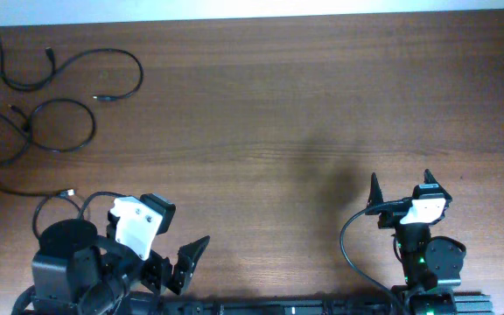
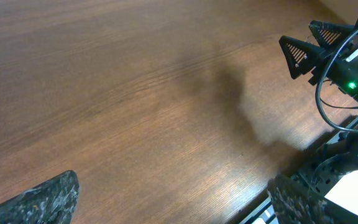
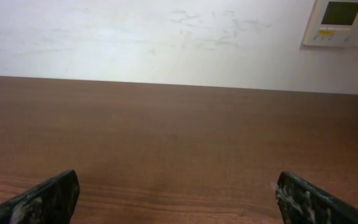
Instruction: Untangle cables
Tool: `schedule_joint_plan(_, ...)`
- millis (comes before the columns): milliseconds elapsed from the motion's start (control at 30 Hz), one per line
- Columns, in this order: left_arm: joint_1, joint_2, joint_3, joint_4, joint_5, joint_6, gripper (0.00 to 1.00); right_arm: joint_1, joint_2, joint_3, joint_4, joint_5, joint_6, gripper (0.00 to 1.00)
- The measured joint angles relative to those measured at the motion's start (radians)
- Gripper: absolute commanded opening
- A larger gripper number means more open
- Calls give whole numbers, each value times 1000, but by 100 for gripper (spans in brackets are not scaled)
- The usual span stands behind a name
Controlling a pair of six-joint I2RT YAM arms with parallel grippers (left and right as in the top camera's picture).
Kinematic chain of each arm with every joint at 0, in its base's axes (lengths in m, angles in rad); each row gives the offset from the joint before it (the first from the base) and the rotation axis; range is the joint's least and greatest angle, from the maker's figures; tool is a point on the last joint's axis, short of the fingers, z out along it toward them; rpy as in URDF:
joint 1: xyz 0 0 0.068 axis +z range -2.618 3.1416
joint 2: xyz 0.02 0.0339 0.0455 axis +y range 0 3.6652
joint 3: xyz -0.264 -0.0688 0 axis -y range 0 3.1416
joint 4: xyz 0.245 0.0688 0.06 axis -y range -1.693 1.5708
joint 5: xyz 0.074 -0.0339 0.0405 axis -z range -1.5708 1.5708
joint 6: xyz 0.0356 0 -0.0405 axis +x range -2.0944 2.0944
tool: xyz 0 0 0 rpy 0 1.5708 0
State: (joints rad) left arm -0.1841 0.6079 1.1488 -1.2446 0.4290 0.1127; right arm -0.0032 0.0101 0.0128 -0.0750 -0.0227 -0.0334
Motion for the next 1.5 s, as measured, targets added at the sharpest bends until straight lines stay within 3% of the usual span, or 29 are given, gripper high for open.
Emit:
schedule_joint_plan(400, 0, -4, 0, -5, 0, 0, 99, 0, 0, 0, 0, 0, -1, 98)
schedule_joint_plan(733, 67, -145, -1, -31, 0, 0, 99, 0, 0, 0, 0, 0, 0, 98)
schedule_joint_plan(1300, 67, -148, -1, -30, 0, 0, 99, 0, 0, 0, 0, 0, 0, 99)
schedule_joint_plan(1433, 68, -148, -5, 167, -60, 56, 99, 0, 0, 0, 0, 0, 0, 98)
schedule_joint_plan(1500, 68, -148, -5, 190, -145, 83, 99, 0, 0, 0, 0, 0, -1, 98)
